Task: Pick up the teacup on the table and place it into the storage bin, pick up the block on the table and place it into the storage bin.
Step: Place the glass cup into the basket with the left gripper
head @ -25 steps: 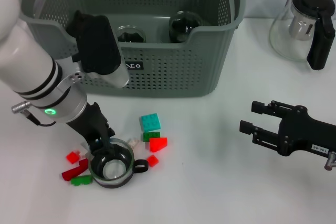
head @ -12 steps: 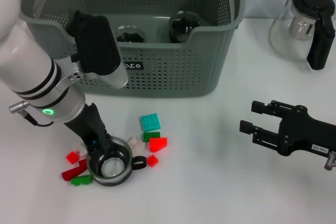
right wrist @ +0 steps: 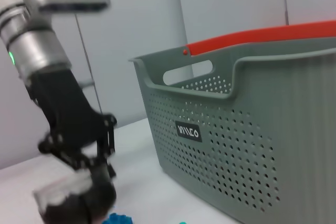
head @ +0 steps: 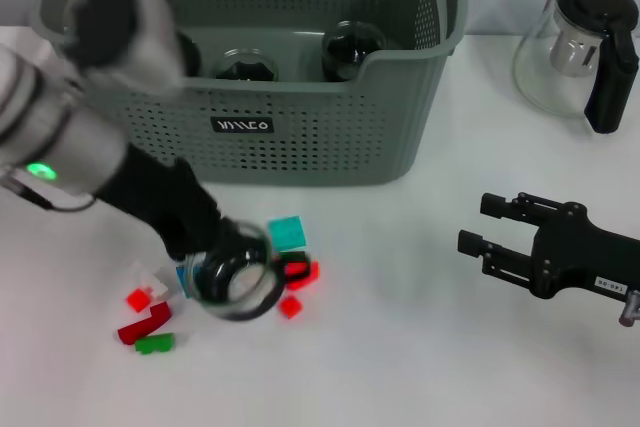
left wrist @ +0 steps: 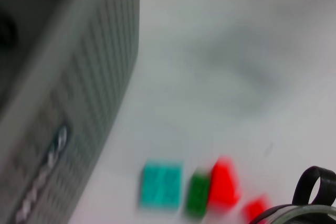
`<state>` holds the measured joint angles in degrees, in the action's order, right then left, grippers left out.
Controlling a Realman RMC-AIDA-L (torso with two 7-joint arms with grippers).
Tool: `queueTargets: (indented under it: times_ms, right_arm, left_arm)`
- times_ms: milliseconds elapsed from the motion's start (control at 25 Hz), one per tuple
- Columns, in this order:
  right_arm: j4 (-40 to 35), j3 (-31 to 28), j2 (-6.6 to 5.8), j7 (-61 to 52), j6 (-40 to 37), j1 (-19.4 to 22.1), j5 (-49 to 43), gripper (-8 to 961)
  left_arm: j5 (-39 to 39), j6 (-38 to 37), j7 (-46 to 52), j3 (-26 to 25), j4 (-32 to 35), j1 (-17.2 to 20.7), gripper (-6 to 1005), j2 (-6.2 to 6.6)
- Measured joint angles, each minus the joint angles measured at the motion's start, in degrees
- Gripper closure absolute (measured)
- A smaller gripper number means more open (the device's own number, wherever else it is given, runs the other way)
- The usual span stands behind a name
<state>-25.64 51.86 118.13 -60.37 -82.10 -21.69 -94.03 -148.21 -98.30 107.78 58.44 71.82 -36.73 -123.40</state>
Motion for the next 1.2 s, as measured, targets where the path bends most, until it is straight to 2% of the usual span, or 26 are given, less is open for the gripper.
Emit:
queueTargets:
  times_ms: [40,80,280,400,480,600,760,840,1040,1080,1200]
  right_arm:
    - [0.01,0.01,0.0,0.05,0.0,0.05,0.02,307]
    - [0.0,-0.01,-0.01,0.09,0.0,0.09,0.04,308]
    - [0.14,0.0,-0.01,0.15,0.03,0.07,0.07,309]
    - [0.15,0.01,0.0,0.15,0.27,-0.24,-0.03,307]
    - [0.08,0.0,0.07,0.14,0.49,-0.39,-0.16,307]
    - [-0.03,-0.01,0.24,0.16,0.5,-0.44,-0.23,307]
    - [-0.03,0.0,0.38,0.18,0.49,-0.54,-0.2,308]
    - [-0.05,0.0,0.53,0.22,0.5,-0.79,-0.2,308]
    - [-0.09,0.0,0.61,0.25,0.62,-1.42,-0.22,308]
    - [-0.08,0.0,0.61,0.26,0.64,-1.47,-0.22,308]
    - [0.07,0.0,0.62,0.26,0.69,-1.68,-0.04,309]
  left_arm:
    - [1.35,-1.17,-1.22,-2.64,-0.42,-0.43,961,0.38]
    - [4.77,-4.19,-4.17,-8.16,-2.84,-1.5,961,1.63]
    - [16.01,-15.26,-13.59,-27.9,-15.56,-5.3,961,7.17]
    - [22.31,-18.34,-15.05,-36.01,-18.45,-6.07,961,8.45]
    - [26.06,-17.46,-13.01,-36.51,-18.03,-6.46,962,8.38]
    - [28.89,-11.74,-6.91,-35.82,-16.59,-8.19,959,7.61]
    - [29.69,0.74,0.92,-33.29,-16.71,-11.83,955,7.17]
    - [28.93,7.33,3.75,-28.33,-16.83,-13.38,953,7.44]
    - [20.13,32.28,14.6,-8.06,-16.7,-15.99,948,7.75]
    - [16.74,37.33,16.77,-4.49,-17.7,-16.92,947,7.54]
    - [6.86,46.32,20.86,1.44,-21.86,-20.08,944,6.37]
